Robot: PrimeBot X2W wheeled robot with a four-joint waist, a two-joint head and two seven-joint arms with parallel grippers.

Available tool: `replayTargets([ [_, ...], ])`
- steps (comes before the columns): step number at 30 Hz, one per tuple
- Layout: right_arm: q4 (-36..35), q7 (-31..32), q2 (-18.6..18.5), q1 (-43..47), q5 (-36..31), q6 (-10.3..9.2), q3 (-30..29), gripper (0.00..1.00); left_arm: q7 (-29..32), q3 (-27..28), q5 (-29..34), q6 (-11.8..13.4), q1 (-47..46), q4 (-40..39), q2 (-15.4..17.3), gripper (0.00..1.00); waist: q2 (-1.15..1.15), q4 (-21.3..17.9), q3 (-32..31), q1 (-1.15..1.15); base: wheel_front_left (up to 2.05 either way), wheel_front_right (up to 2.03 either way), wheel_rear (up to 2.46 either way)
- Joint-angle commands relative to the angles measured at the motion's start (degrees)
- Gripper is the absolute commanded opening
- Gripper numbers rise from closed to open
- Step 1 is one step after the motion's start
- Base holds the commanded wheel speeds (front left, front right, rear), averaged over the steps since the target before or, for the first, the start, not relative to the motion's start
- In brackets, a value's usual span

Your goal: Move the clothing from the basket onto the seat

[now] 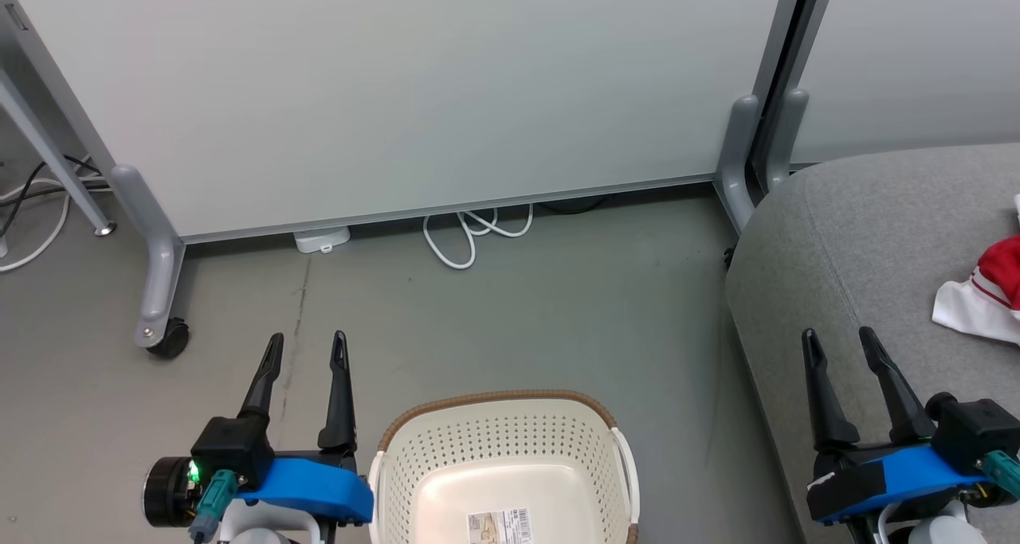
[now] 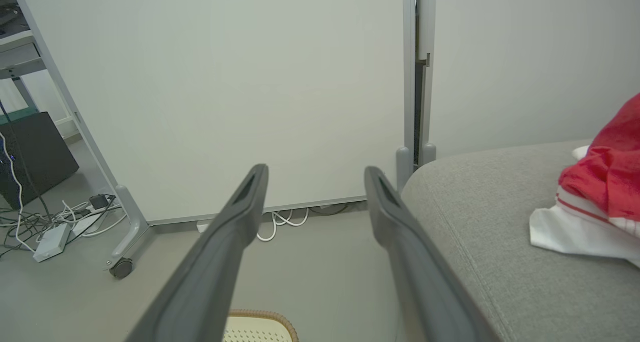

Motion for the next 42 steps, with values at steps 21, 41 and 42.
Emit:
replayTargets([
  [21,0.5,0.0,0.9,0.9,-0.1,0.00,-0.5,0.00,0.0,0.2,-0.1,0.3,0.7,0.5,0.0,0.00,0.00,1.2,-1.0,0.01,0.00,0.00,0.00],
  [41,1.7,4.5,2.0,0.9,15.7,0.00,-1.7,0.00,4.7,2.9,-16.9,-0.9,1.5,1.3,0.0,0.00,0.00,0.9,-0.9,0.01,0.00,0.00,0.00],
  [42,1.6,4.8,2.0,0.9,16.6,0.00,-1.7,0.00,4.9,3.0,-17.9,-1.0,1.5,1.2,0.0,0.00,0.00,0.9,-0.9,0.01,0.00,0.00,0.00],
])
